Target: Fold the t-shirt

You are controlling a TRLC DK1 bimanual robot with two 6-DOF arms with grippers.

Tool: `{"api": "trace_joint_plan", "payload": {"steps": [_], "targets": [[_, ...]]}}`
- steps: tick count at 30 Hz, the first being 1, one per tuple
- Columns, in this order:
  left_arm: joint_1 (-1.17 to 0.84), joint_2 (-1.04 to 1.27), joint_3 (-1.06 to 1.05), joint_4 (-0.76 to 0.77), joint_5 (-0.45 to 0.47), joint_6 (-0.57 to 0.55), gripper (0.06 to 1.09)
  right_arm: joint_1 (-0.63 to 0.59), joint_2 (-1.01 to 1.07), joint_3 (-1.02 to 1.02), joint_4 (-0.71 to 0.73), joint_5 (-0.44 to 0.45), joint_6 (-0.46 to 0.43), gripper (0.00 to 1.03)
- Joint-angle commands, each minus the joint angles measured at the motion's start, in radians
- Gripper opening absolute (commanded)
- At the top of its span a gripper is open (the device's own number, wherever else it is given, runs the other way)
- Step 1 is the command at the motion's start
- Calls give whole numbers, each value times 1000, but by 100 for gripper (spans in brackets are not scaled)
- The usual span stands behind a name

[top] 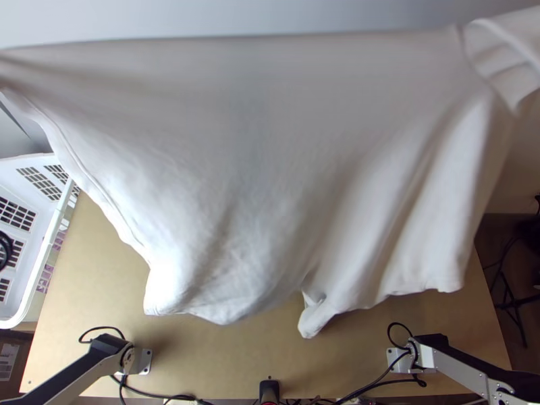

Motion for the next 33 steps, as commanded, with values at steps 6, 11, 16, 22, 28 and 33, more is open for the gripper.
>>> {"api": "trace_joint_plan", "payload": {"steps": [6,11,16,22,28,33], "targets": [[49,-138,-435,179,-1,47,10,42,-129,-574,143,1,-15,3],[76,-142,-648,308,-1,96,10,59,-113,-797,276,1,-41,3],[125,-106,-826,467,13,142,10,53,-21,-949,426,3,-67,3],[240,47,-918,619,82,143,10,50,171,-990,571,1,-84,3],[271,248,-922,745,83,168,10,56,406,-876,624,3,-102,3],[274,446,-847,805,83,220,10,48,614,-683,624,3,-134,3]]}}
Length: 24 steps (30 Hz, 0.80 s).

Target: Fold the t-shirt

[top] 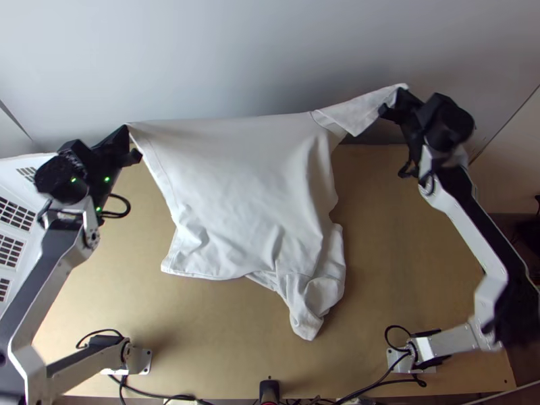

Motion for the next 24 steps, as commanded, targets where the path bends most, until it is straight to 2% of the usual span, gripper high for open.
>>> {"api": "trace_joint_plan", "payload": {"steps": [1,16,20,24], "targets": [[27,275,66,102,4,57,10,-6,293,215,31,3,-45,3],[43,764,520,91,6,96,10,-3,779,948,-202,43,-110,3],[43,818,565,89,4,107,10,12,786,957,-207,58,-142,3],[40,816,528,80,7,126,10,37,723,846,-230,58,-171,3]]}}
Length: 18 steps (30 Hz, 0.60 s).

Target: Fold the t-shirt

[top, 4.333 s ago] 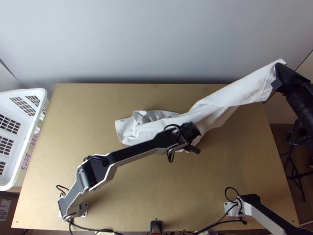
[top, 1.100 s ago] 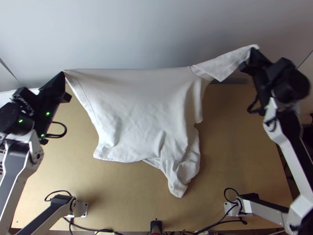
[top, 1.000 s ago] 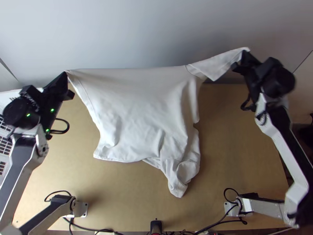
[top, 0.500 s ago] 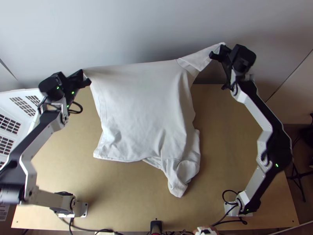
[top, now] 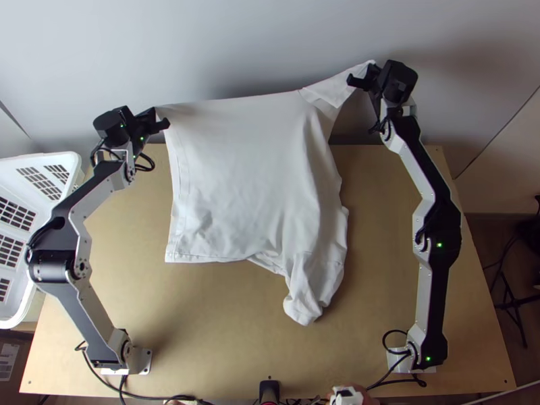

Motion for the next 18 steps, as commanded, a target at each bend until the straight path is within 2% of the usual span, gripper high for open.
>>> {"api": "trace_joint_plan", "payload": {"steps": [1,9,18], "targets": [[-1,62,14,-10,6,36,10,37,-23,-44,-55,7,-50,3],[13,16,-107,-7,47,93,10,111,-265,-359,-115,1,-109,3],[58,-28,-235,-1,104,168,10,141,-409,-524,-243,-45,-142,3]]}}
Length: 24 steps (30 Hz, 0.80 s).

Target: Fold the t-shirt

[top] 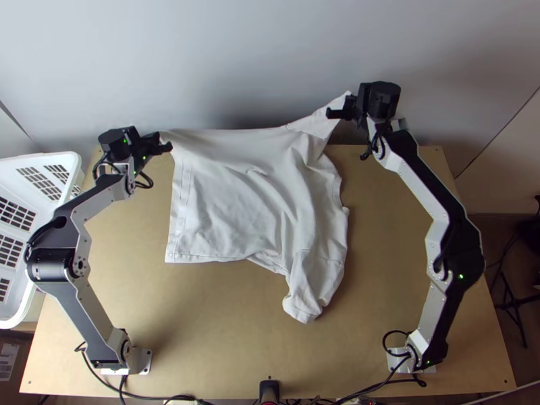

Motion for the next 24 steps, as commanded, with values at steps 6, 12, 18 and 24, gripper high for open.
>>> {"api": "trace_joint_plan", "payload": {"steps": [6,12,18,24], "targets": [[54,-47,-132,6,72,85,10,49,-184,-241,-161,-72,-12,3],[39,-80,-193,8,91,95,10,66,-247,-330,-238,-104,-12,3],[5,-102,-268,20,92,108,10,75,-298,-411,-296,-127,-22,3],[-13,-128,-321,46,92,96,10,73,-299,-439,-396,-147,-32,3]]}}
